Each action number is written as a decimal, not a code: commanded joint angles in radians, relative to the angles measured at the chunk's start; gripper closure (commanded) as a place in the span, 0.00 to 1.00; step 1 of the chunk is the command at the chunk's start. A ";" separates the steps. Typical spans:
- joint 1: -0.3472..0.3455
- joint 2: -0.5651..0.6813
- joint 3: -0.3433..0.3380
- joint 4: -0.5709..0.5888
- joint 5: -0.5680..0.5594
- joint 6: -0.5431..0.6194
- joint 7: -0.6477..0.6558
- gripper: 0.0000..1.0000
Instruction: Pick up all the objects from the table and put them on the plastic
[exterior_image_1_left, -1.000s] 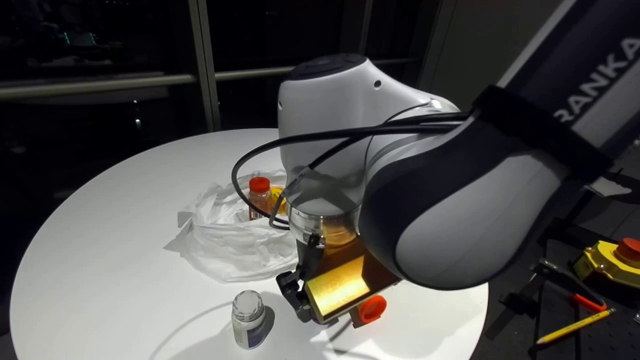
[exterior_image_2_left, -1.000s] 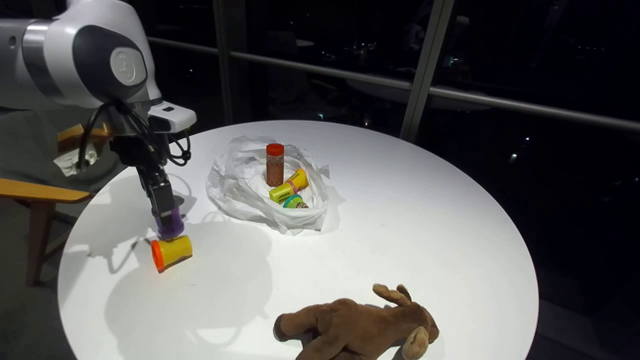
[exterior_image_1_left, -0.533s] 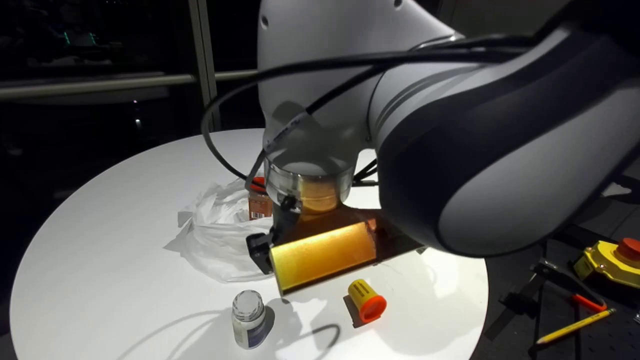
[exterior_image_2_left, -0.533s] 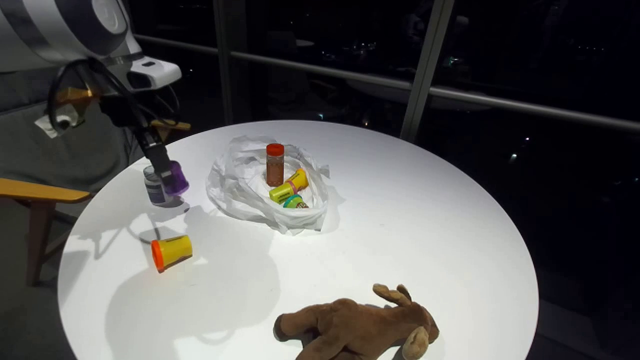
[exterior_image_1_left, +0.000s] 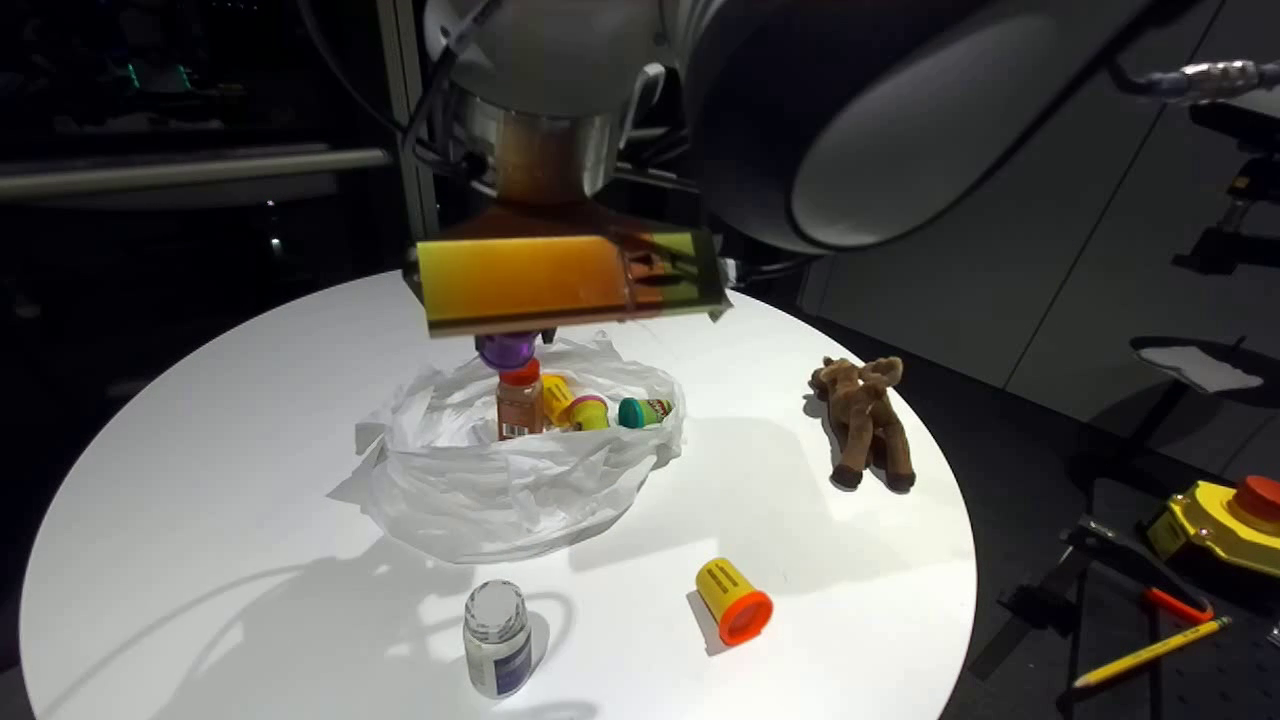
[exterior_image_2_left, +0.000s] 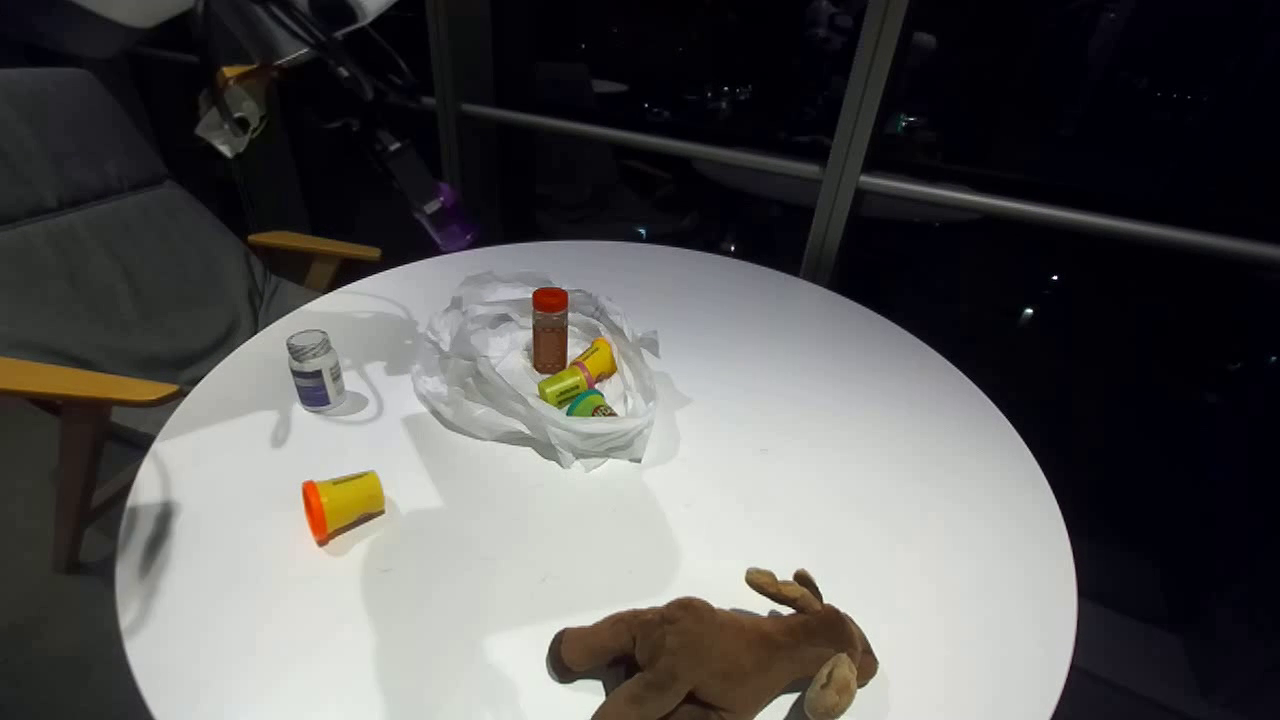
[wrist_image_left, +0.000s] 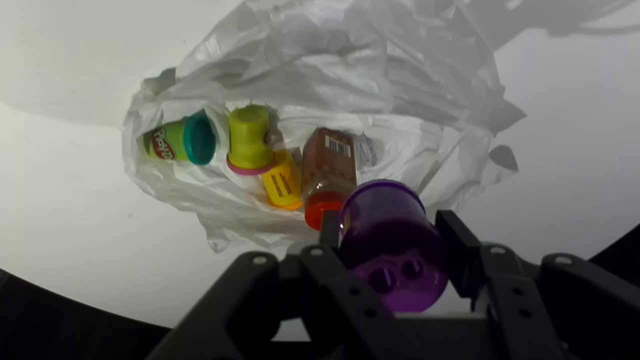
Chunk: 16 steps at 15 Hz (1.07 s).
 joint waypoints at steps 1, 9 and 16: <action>-0.134 0.076 0.086 0.151 0.037 -0.023 -0.094 0.74; -0.271 0.284 0.192 0.435 0.336 -0.138 -0.462 0.74; -0.279 0.533 0.175 0.762 0.484 -0.349 -0.623 0.74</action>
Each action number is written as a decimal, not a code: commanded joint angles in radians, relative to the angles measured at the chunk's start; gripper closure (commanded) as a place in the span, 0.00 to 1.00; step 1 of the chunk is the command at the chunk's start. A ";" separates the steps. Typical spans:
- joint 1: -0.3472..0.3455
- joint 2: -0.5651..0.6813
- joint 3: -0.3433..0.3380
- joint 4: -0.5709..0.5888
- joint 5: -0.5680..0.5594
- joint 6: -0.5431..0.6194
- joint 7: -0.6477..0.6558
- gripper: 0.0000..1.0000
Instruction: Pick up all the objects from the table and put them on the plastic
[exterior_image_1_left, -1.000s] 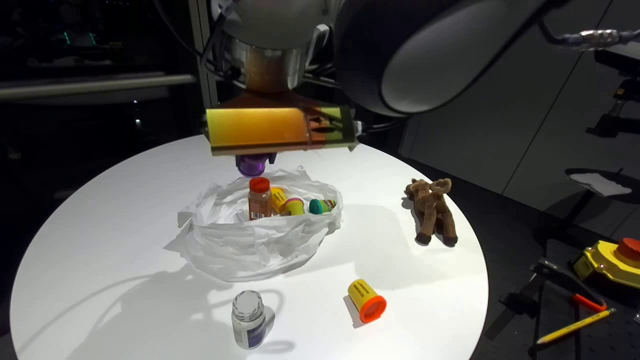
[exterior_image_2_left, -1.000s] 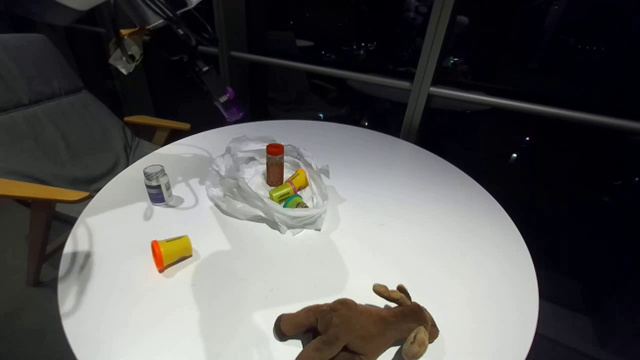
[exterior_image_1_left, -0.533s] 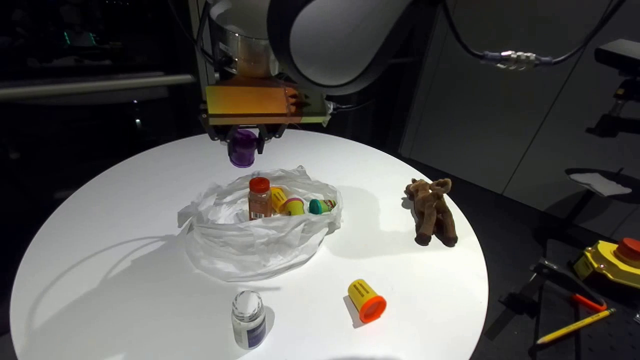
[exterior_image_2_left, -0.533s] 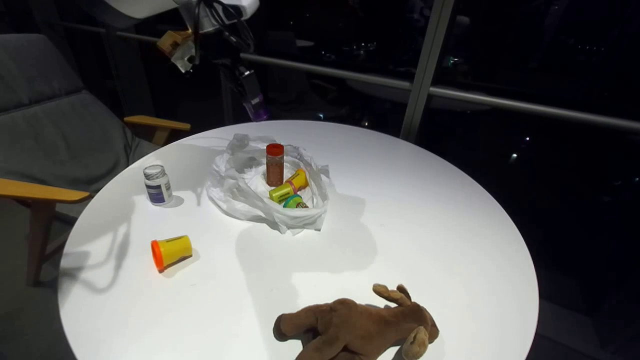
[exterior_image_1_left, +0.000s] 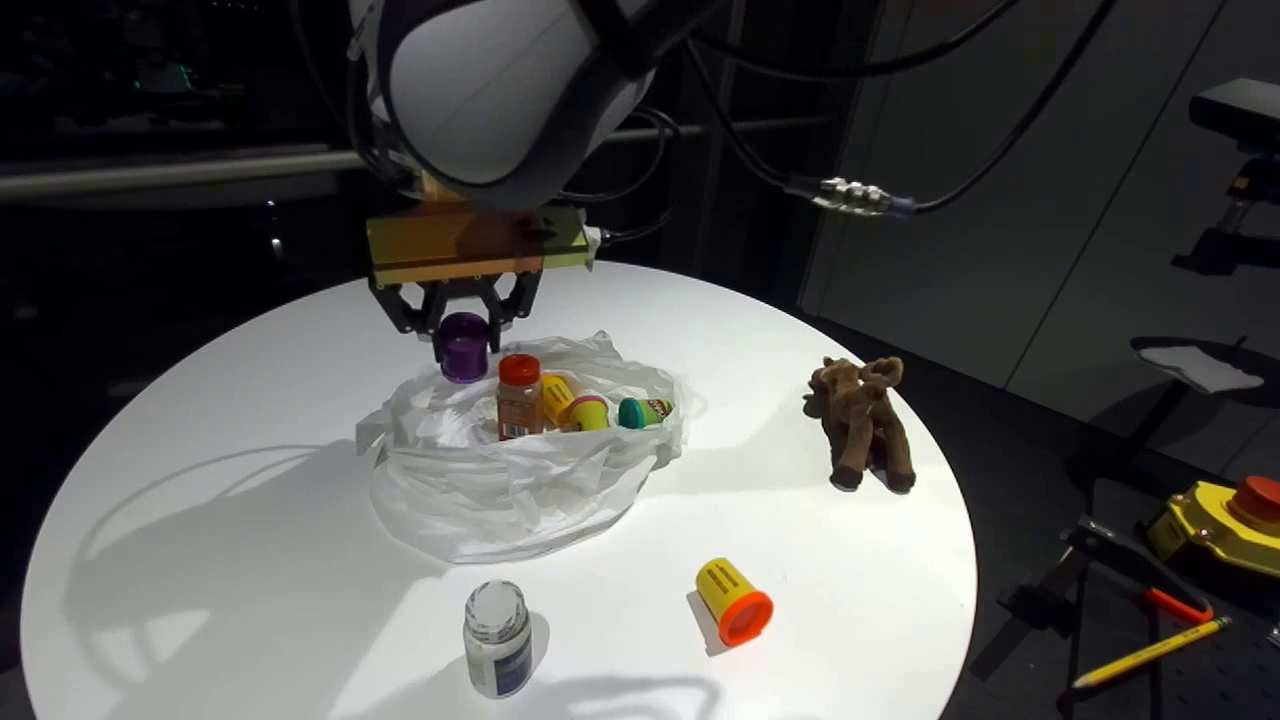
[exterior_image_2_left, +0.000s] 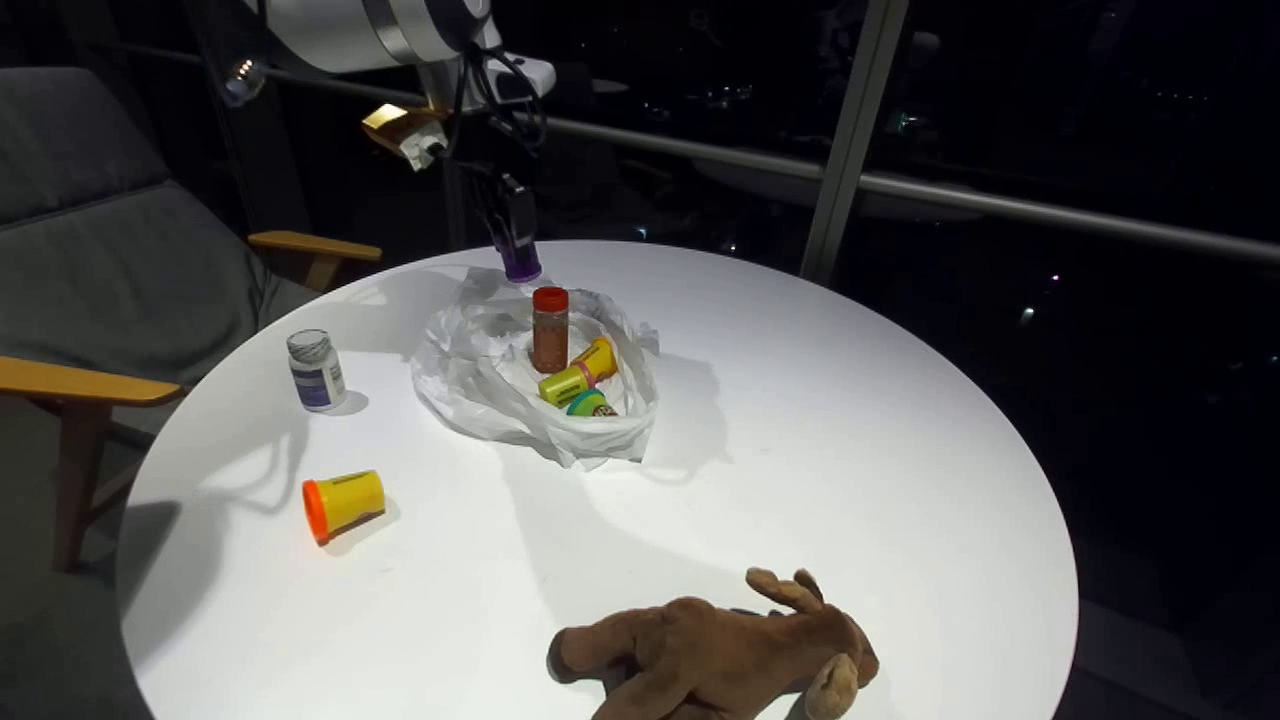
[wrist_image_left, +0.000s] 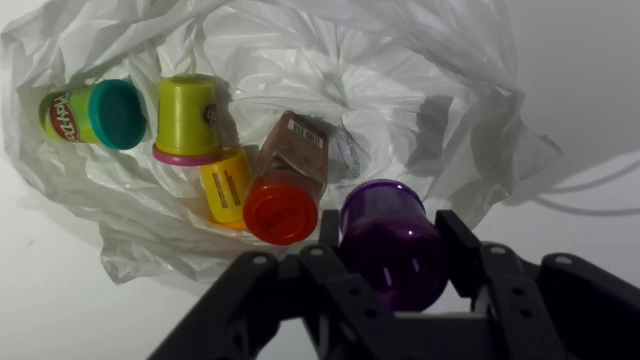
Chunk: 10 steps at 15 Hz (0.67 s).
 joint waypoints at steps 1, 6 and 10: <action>-0.028 0.152 0.002 0.215 0.068 -0.112 -0.089 0.74; -0.057 0.210 0.004 0.286 0.125 -0.166 -0.169 0.10; -0.050 0.146 -0.004 0.171 0.124 -0.108 -0.209 0.00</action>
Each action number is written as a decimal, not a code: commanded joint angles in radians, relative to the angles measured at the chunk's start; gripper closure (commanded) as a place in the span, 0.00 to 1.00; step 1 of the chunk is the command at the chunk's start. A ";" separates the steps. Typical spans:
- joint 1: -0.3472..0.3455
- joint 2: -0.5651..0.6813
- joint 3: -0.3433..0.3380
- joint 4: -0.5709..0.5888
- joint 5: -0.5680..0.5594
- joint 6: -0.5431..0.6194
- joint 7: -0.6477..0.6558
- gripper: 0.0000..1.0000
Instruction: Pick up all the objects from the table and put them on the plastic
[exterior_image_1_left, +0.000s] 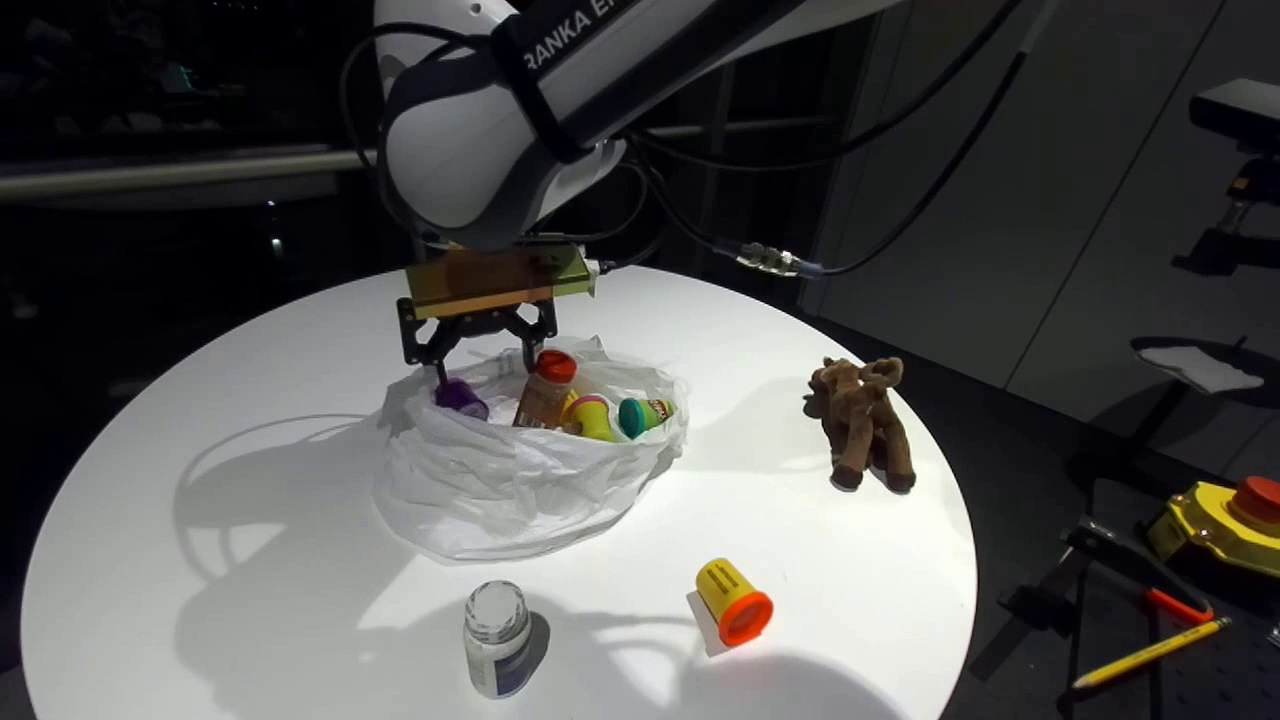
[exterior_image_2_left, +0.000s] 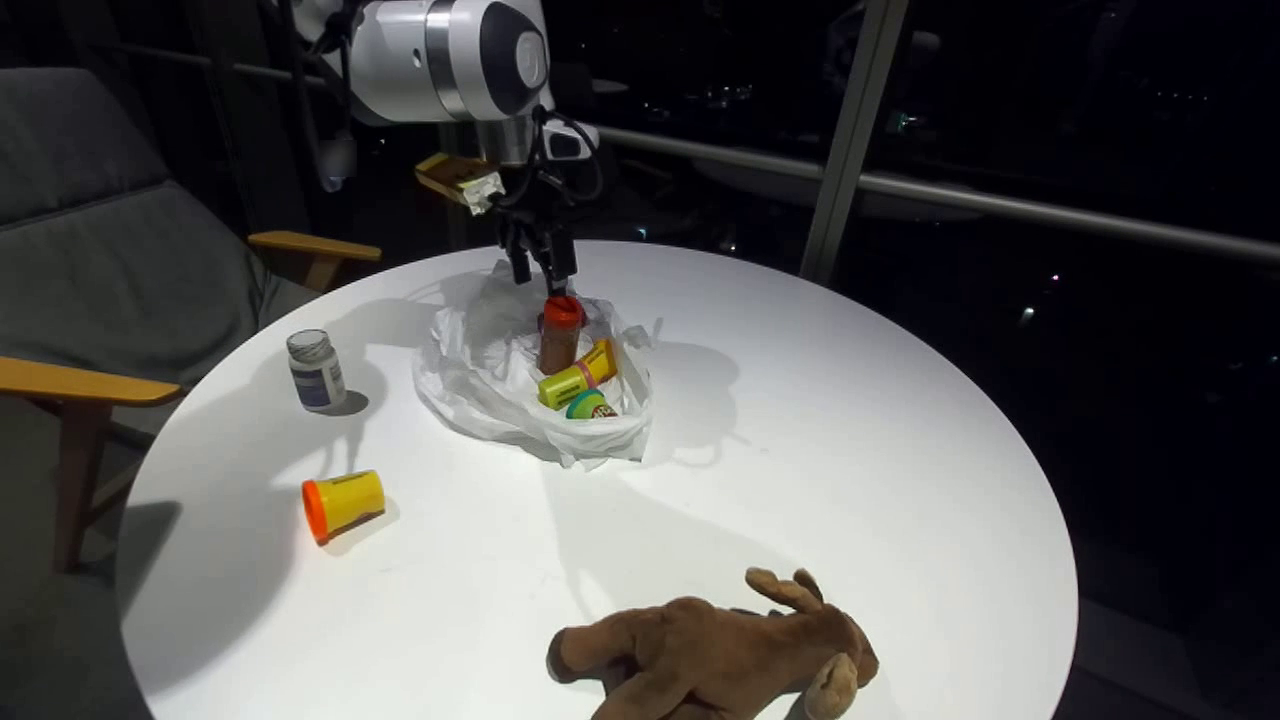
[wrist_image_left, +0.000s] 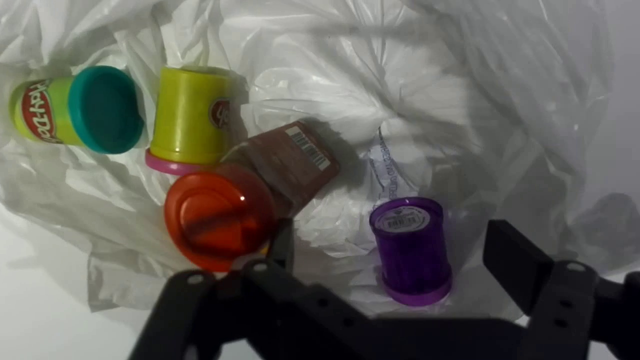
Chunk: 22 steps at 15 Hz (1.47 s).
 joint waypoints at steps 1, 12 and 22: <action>0.011 -0.058 -0.004 -0.082 0.017 0.032 -0.055 0.00; 0.327 -0.136 -0.128 -0.337 -0.113 0.375 0.240 0.00; 0.728 -0.174 -0.404 -0.437 -0.204 0.210 0.895 0.00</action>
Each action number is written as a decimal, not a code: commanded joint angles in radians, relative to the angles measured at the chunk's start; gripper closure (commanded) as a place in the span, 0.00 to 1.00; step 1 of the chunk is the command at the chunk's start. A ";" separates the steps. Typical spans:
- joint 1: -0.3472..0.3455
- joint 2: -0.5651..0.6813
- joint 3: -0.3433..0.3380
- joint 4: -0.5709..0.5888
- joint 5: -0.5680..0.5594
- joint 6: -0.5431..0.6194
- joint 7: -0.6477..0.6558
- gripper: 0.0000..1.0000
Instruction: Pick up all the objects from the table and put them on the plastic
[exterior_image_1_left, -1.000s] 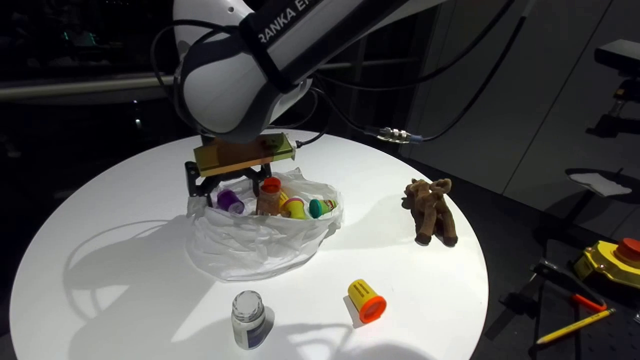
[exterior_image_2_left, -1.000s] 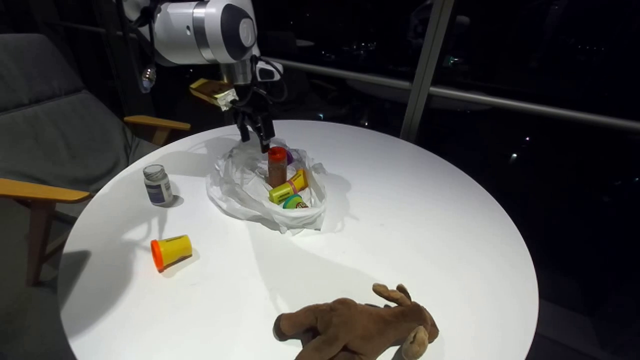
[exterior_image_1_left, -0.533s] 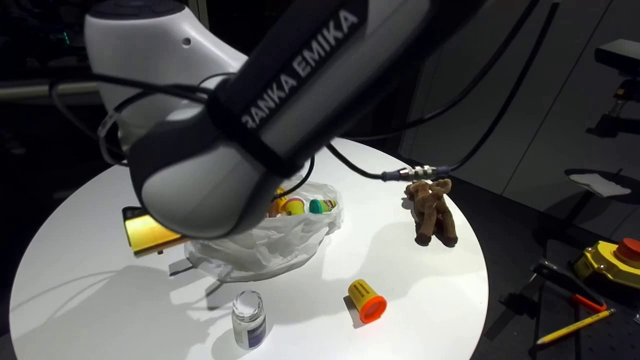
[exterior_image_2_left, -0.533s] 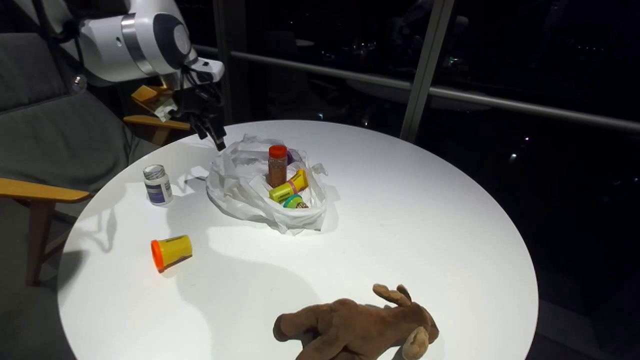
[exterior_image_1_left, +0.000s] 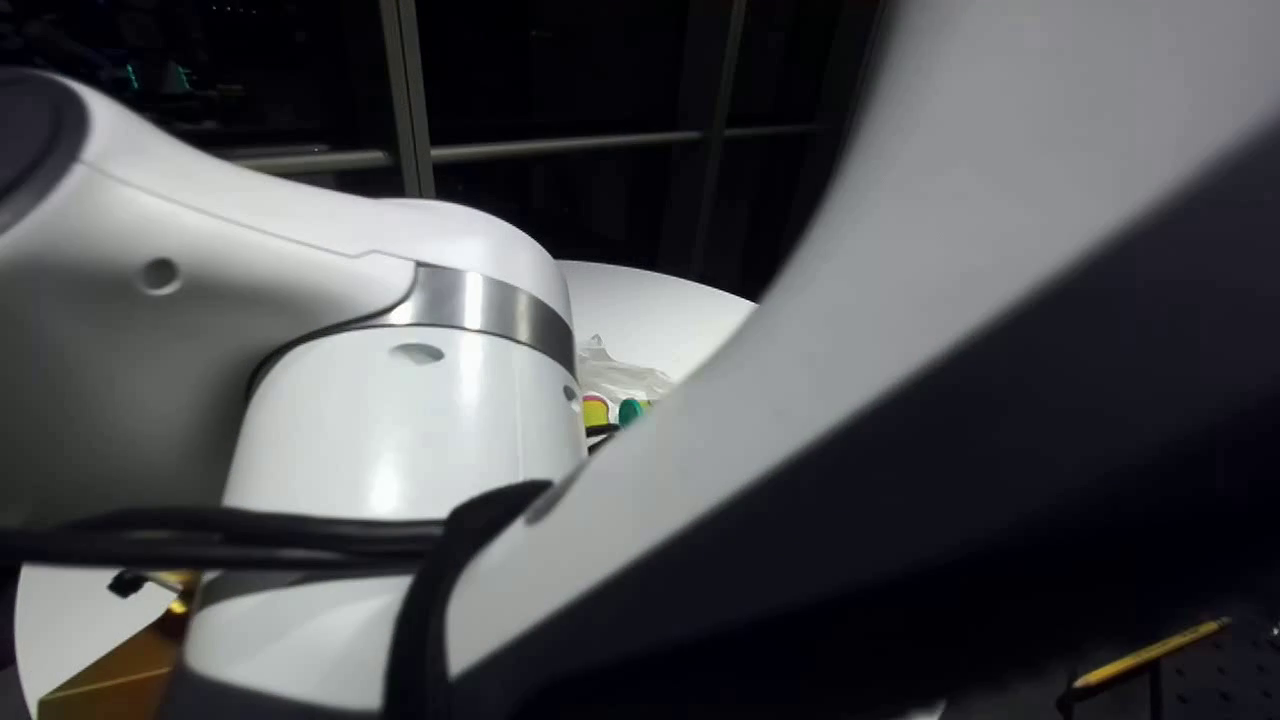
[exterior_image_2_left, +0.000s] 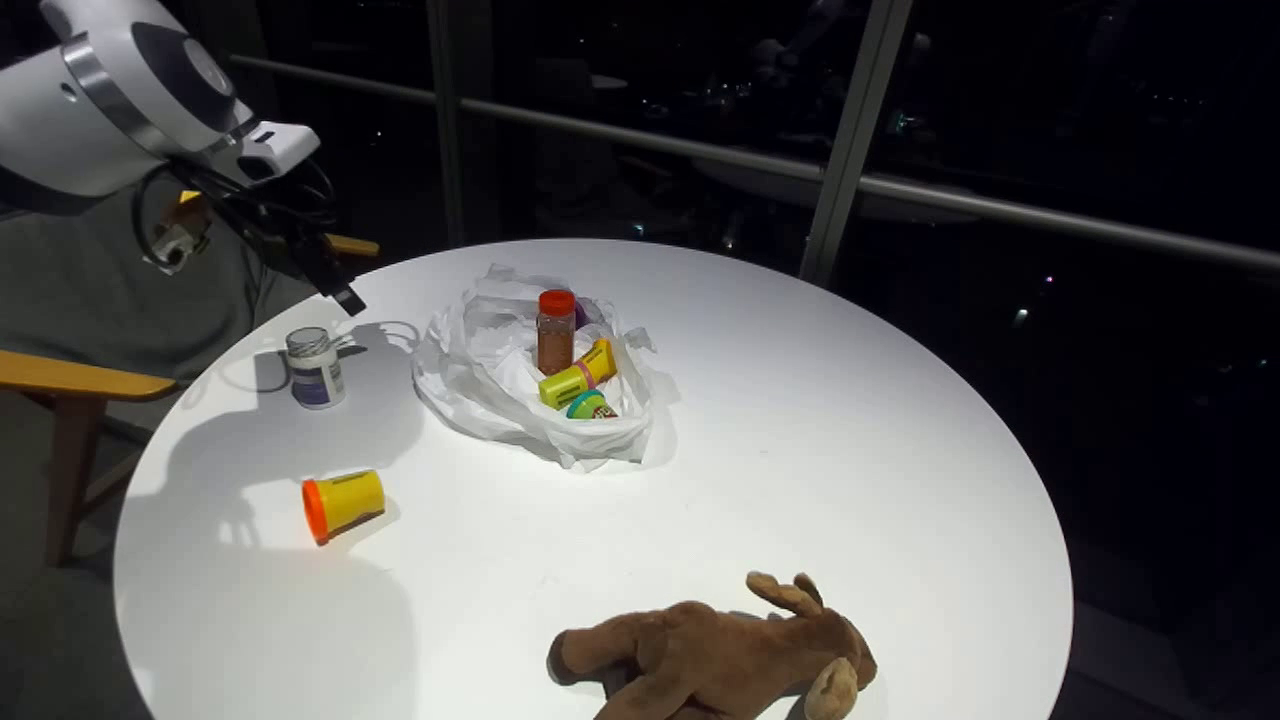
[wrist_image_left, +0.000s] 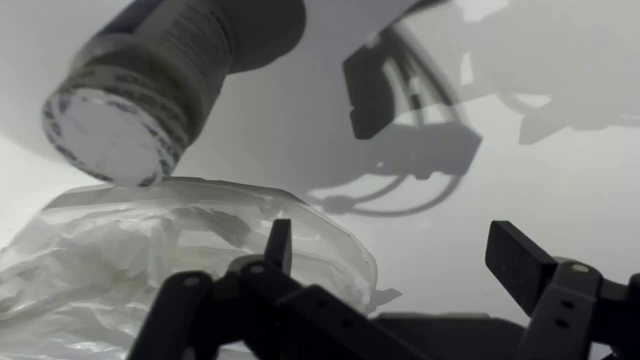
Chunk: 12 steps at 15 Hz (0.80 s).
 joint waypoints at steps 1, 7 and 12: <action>0.049 -0.092 -0.039 -0.035 -0.043 -0.175 0.150 0.00; -0.106 -0.239 0.107 -0.023 -0.016 -0.420 0.070 0.00; -0.348 -0.275 0.307 -0.009 0.105 -0.518 -0.152 0.00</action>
